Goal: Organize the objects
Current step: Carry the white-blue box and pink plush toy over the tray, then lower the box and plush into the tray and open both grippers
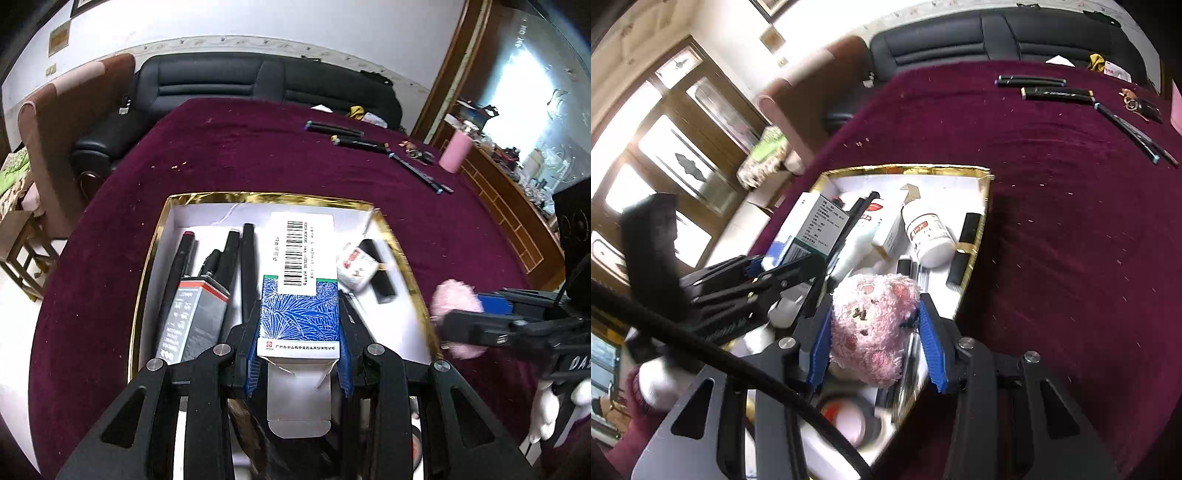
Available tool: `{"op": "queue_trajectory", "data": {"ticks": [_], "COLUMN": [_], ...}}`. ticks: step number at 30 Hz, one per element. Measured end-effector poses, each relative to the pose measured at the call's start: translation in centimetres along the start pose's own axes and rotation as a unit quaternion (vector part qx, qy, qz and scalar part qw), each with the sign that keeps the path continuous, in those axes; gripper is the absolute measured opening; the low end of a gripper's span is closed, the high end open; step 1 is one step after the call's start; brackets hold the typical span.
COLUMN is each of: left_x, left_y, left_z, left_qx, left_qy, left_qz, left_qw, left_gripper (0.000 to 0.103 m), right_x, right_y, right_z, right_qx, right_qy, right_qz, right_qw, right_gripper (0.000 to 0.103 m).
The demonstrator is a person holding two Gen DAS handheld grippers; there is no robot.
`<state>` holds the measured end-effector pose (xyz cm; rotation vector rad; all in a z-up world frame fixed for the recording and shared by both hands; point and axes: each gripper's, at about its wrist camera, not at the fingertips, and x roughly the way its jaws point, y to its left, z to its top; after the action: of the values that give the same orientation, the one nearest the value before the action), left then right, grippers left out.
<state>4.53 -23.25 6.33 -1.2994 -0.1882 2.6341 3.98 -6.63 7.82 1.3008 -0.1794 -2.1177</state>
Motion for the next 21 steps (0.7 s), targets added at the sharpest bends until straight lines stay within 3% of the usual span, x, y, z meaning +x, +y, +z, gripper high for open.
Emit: {"op": "queue_trajectory", "data": {"ticks": [8,16,21], "left_x": [1.6,1.2,-0.9], "left_y": [1.0,2.1,2.0], "left_z": [0.8,0.3,0.0], "left_qx": [-0.008,-0.027,-0.031], "left_qy": [-0.005,-0.005,-0.044], "left_qz": [0.0,0.01,0.016], "left_qw": [1.0,0.9996,0.9984], "left_gripper": [0.03,0.055,0.07], "right_x": [4.0,3.6,2.1], "right_y": [-0.2,-0.1,0.1], "right_z": [1.6,1.9,1.6], "right_qx": [0.034,0.038,0.035], "right_qy": [0.007,-0.014,-0.034], "right_qz": [-0.04,-0.066,-0.08], "right_qw": [0.999,0.997,0.996], "right_gripper": [0.049,0.062,0.063]}}
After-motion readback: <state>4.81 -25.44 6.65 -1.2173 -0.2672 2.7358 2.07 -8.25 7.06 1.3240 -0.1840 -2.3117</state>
